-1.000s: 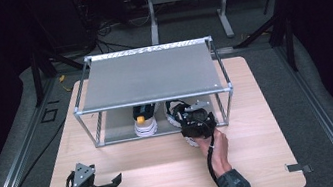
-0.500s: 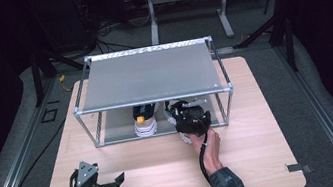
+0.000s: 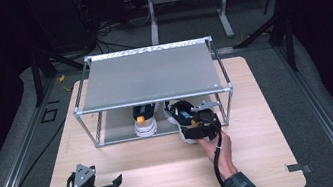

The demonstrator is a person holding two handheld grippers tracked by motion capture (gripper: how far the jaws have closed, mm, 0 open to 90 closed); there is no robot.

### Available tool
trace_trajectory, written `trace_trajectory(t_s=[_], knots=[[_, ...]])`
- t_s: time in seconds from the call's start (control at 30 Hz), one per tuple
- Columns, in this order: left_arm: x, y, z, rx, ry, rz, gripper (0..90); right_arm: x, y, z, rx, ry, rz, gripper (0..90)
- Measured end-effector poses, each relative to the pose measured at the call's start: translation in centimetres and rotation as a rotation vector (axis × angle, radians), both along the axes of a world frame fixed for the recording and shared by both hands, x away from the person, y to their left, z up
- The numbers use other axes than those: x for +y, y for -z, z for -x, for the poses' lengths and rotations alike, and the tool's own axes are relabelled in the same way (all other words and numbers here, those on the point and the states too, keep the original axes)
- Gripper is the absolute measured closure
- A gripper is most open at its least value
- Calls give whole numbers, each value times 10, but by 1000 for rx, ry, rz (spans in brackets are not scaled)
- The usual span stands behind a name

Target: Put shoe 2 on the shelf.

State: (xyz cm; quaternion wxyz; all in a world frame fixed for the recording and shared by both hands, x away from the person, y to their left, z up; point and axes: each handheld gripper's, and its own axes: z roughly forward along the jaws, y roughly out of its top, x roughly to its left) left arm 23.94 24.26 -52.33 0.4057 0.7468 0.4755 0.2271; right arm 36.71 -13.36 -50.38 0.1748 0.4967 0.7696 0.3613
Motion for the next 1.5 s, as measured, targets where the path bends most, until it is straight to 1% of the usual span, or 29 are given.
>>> trace_trajectory(t_s=[0.07,0.1,0.17,0.2,0.27,0.3,0.33,0.43,0.47,0.5,0.53,0.6,0.63,0.67,0.7,0.73,0.77,0.8,0.83,0.9,1.07,1.17,1.2,1.23,1.27,1.37,1.4,1.43,1.5], knots=[[0,0,0,0,1,1,0,-7,-2,7,-4,-46,-39,280],[0,0,0,1,1,1,0,-8,-3,10,-2,-45,-41,315],[-1,1,0,-1,1,1,0,-10,-4,15,-16,-42,-26,387],[-2,1,0,5,2,-3,0,-11,-4,16,-17,-40,-30,421],[-2,1,0,2,3,0,0,-12,-3,17,-17,-50,-44,492],[-2,1,0,2,3,0,0,-11,-3,18,-16,-51,-52,511],[-2,1,0,2,3,-3,0,-11,-2,18,-21,-44,-42,527],[-2,1,0,2,3,-5,0,-8,-1,18,-28,-62,-58,550],[-2,1,0,2,3,-3,0,-6,-1,17,-29,-67,-59,554],[-2,1,0,0,2,-2,0,-3,-1,16,-32,-59,-50,542],[-2,1,0,3,3,-3,0,-1,-1,15,-22,-64,-47,512],[-2,2,0,2,4,-2,0,4,1,11,-20,-58,-33,462],[-2,2,0,4,5,-2,0,5,2,9,-18,-67,-44,436],[-2,2,0,4,4,-2,0,7,2,7,-16,-72,-48,440],[-2,2,0,3,4,0,0,9,3,6,-18,-56,-37,431],[-2,2,0,2,3,-1,0,11,3,4,-10,-59,-40,419],[-1,2,0,5,6,0,0,12,4,2,-12,-67,-43,422],[-1,2,0,5,5,0,0,14,4,2,-17,-55,-35,425],[-1,2,0,4,5,1,0,15,5,0,-14,-69,-44,428],[-1,1,0,2,5,2,0,18,6,-2,-21,-52,-30,432],[-2,2,0,4,7,1,0,25,7,-8,-25,-41,-15,433],[-1,2,0,6,7,2,0,26,8,-14,-20,-56,-15,427],[-1,3,-1,7,6,3,0,27,9,-16,-23,-64,-7,424],[-1,3,-1,7,6,1,0,29,10,-18,-27,-59,6,416],[-2,3,-1,7,7,2,0,30,11,-20,-13,-73,3,405],[-2,3,-1,5,8,2,0,33,14,-23,-17,-65,15,403],[-2,2,-1,7,10,0,0,34,14,-24,-28,-76,20,407],[-2,2,-1,7,10,-1,0,34,15,-25,-24,-73,23,410],[-2,1,-1,4,12,0,0,35,16,-27,-33,-78,32,419]])
